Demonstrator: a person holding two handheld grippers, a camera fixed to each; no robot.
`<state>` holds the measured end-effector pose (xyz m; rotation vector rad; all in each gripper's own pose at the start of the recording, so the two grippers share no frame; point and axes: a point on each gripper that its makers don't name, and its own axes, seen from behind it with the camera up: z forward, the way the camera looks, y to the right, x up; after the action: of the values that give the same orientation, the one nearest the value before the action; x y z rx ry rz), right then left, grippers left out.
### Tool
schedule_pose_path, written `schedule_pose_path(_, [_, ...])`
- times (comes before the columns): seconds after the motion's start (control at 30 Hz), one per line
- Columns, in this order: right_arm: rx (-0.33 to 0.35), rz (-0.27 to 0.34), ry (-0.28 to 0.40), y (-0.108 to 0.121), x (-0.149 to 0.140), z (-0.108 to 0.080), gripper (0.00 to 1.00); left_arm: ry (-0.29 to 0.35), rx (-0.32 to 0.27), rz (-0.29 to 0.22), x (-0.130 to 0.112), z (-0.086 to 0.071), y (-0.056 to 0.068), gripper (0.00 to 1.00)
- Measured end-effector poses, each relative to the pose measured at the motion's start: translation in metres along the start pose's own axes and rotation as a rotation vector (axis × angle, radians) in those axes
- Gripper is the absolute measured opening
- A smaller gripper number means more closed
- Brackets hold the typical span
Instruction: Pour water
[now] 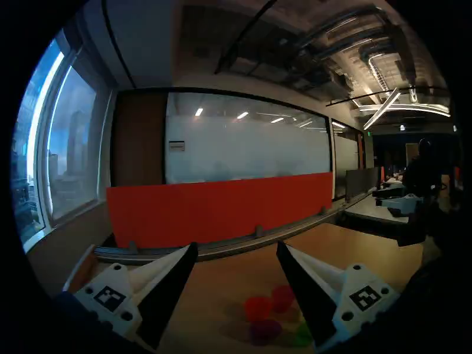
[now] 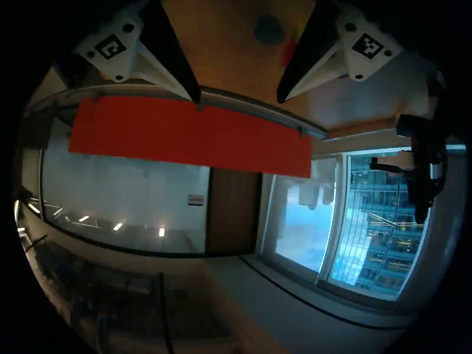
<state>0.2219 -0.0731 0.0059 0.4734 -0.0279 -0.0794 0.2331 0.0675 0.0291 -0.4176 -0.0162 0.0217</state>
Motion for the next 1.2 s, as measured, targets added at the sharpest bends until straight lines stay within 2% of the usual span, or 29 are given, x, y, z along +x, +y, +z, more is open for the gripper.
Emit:
schedule_pose_path(0.17, [0.061, 0.029, 0.012, -0.011, 0.005, -0.001, 1.0, 0.016, -0.089, -0.015, 0.003, -0.001, 0.017, 1.0])
schedule_pose_path(0.37, [0.097, 0.037, -0.001, -0.017, 0.004, 0.0, 1.0, 0.016, -0.133, -0.01, 0.004, -0.002, 0.024, 1.0])
schedule_pose_path(0.53, [0.129, 0.017, -0.022, -0.021, 0.002, 0.001, 1.0, 0.007, -0.161, 0.001, 0.001, -0.003, 0.028, 1.0])
schedule_pose_path(0.87, [0.184, -0.032, -0.122, -0.024, -0.022, 0.0, 1.0, -0.062, -0.24, 0.038, -0.033, -0.003, 0.043, 1.0])
schedule_pose_path(1.2, [0.224, -0.056, -0.181, -0.029, -0.042, 0.002, 1.0, -0.121, -0.323, 0.06, -0.06, -0.006, 0.063, 1.0])
